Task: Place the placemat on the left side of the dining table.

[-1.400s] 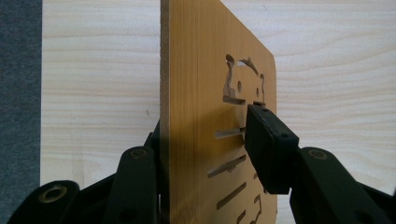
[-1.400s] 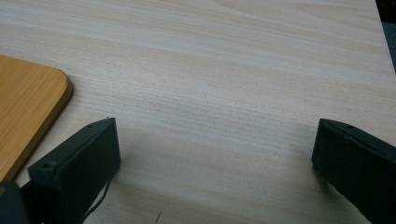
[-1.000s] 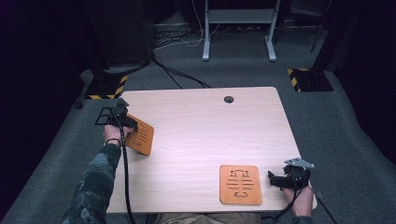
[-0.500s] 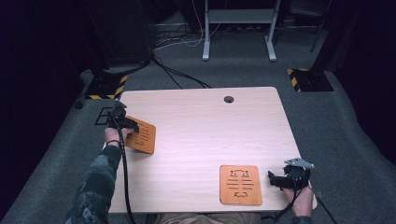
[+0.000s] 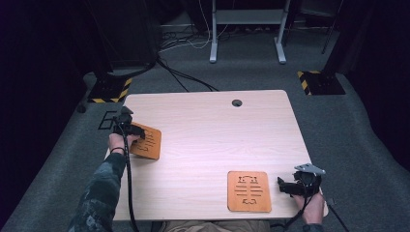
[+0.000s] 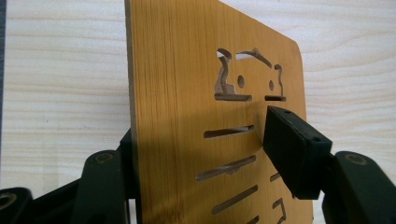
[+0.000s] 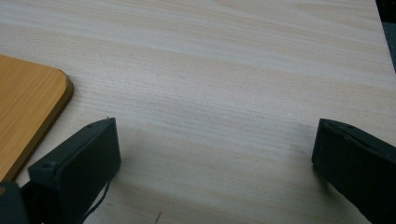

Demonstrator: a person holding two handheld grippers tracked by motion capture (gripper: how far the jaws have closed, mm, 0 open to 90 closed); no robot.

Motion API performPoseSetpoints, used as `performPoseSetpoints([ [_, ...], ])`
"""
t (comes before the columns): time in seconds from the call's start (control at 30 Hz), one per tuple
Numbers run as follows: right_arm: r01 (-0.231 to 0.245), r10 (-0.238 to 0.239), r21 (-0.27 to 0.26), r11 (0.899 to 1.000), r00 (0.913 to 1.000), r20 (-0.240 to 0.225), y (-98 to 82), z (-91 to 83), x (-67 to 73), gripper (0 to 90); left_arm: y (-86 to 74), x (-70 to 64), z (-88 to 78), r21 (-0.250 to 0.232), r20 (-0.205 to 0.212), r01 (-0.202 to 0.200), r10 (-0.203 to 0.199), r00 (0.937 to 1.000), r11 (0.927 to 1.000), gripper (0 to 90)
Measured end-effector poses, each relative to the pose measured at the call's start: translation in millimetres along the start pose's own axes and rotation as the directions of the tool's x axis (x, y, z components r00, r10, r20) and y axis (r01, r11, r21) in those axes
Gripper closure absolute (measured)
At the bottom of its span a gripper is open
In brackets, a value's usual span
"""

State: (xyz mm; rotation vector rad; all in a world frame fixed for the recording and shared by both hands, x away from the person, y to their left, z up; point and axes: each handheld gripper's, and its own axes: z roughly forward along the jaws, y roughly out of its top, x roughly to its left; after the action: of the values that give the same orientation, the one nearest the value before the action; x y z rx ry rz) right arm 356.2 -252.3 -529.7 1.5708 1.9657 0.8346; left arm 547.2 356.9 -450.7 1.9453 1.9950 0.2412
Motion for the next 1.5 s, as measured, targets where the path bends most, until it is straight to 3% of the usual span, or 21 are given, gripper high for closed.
performPoseSetpoints([
  [0.2, 0.000, 0.000, 0.000, 1.000, 1.0000, 0.000, 0.0, 0.0, 0.0, 0.2, 0.4, -0.9, 0.0, 0.004, -0.017, -0.009, 0.009, 0.9998, 1.0000, 37.5],
  [0.33, 0.000, 0.000, 0.000, 1.000, 1.0000, 0.000, 0.0, 0.0, 0.0, 0.2, -0.9, 1.6, 5.1, 0.009, 0.021, -0.003, 0.003, 0.9998, 1.0000, 36.3],
  [0.4, 0.002, -0.002, 0.001, 1.000, 1.0000, -0.001, 0.0, -0.1, -0.1, 0.2, -0.9, 1.6, 5.6, 0.025, 0.020, -0.012, 0.011, 0.9997, 0.9996, 35.5],
  [0.63, 0.002, -0.002, 0.001, 1.000, 1.0000, -0.001, 0.0, 0.0, -0.1, 0.2, -1.2, 1.0, 5.1, 0.004, -0.004, -0.027, 0.027, 0.9996, 0.9996, 30.7],
  [0.9, 0.002, -0.002, 0.001, 1.000, 1.0000, 0.000, -0.1, 0.0, -0.2, 0.3, -6.5, 4.5, 12.7, 0.001, 0.014, -0.026, 0.026, 0.9996, 0.9997, 31.1],
  [1.03, 0.001, -0.001, 0.001, 1.000, 1.0000, 0.001, -0.1, 0.0, -0.2, 0.2, -10.0, 8.6, 15.5, -0.015, 0.020, -0.007, 0.008, 0.9998, 0.9999, 30.1],
  [1.23, 0.001, -0.001, 0.000, 1.000, 1.0000, 0.000, -0.1, 0.0, -0.3, 0.3, -17.0, 16.6, 7.3, -0.119, 0.045, 0.023, -0.018, 0.9988, 0.9927, 24.7],
  [1.33, -0.001, 0.001, 0.000, 1.000, 1.0000, 0.001, 0.0, 0.0, -0.2, 0.3, -26.6, 16.5, 3.4, -0.154, 0.024, 0.002, 0.001, 0.9997, 0.9881, 20.8],
  [1.37, -0.001, 0.001, 0.000, 1.000, 1.0000, 0.001, 0.0, 0.0, -0.3, 0.3, -33.9, 18.6, 1.5, -0.187, 0.031, 0.012, -0.007, 0.9995, 0.9822, 20.8],
  [1.47, 0.000, 0.000, 0.000, 1.000, 1.0000, 0.001, 0.0, 0.0, -0.3, 0.2, -42.3, 19.7, 0.9, -0.203, 0.007, -0.015, 0.016, 0.9998, 0.9791, 19.1],
  [1.5, 0.000, 0.000, 0.000, 1.000, 1.0000, 0.001, 0.0, 0.0, -0.4, 0.2, -47.9, 21.8, 0.6, -0.215, 0.020, -0.011, 0.016, 0.9997, 0.9765, 17.8],
])
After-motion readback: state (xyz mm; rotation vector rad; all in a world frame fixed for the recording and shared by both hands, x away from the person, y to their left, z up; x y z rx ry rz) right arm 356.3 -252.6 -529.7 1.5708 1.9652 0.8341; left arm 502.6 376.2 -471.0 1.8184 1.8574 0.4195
